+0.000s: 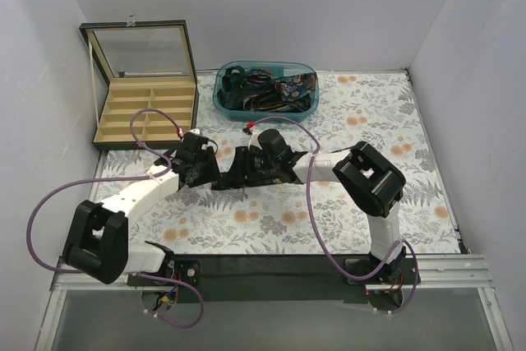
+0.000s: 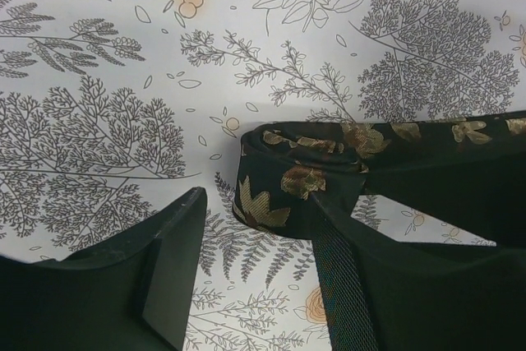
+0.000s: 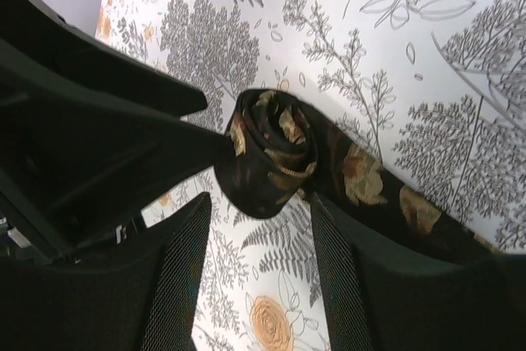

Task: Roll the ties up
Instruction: Roll the tie

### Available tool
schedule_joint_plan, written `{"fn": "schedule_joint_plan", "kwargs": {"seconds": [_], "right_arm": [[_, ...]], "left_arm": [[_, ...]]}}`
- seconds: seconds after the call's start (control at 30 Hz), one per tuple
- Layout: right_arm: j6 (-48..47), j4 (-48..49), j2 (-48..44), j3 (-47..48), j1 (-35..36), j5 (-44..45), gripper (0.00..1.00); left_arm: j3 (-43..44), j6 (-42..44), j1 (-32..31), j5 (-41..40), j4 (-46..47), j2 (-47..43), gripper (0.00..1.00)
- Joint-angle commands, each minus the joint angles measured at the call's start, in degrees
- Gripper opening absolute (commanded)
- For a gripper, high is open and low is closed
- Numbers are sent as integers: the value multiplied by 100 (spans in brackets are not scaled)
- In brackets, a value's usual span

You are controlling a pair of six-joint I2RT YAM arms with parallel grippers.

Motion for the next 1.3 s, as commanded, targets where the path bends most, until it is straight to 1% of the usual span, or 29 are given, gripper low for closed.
{"fn": "schedule_joint_plan", "kwargs": {"seconds": [0.0,0.17,0.27,0.37,0.4,0.5,0.53,0.7,0.83,0.87,0.97,1.0,1.13,1.17,1.2,1.27], "right_arm": [[183,309,181,347,20,70,49],[210,309,313,401,20,52,46],[175,308,348,366,11,96,42],[131,309,383,339,-24,105,34],[122,309,410,330,-32,97,29],[52,317,471,322,-94,9,18],[34,317,489,330,-103,-61,17],[-71,317,612,374,-182,-228,15],[-106,326,674,427,-226,-439,15],[-124,326,682,444,-235,-466,15],[-159,326,744,497,-252,-580,15],[-159,326,753,515,-261,-615,15],[-159,326,832,594,-279,-756,15],[-159,326,841,594,-287,-774,15],[-159,326,867,603,-296,-791,16],[-159,317,885,611,-305,-835,16]], "left_arm": [[-1,-37,24,142,172,49,49],[26,-98,24,256,268,181,49],[26,-142,15,309,321,234,49],[26,-177,24,336,339,260,49],[17,-186,15,327,339,260,49],[8,-213,24,344,356,252,49],[0,-239,15,344,365,243,49],[-27,-257,33,379,409,173,50],[-44,-195,129,441,391,120,55],[-62,-160,208,493,374,102,66],[-88,-64,357,695,391,102,74],[-106,41,375,722,417,102,74],[-150,191,454,1266,637,190,74],[-185,183,472,1311,664,225,73],[-194,192,481,1424,690,295,70],[-211,200,516,1548,752,366,69]]}}
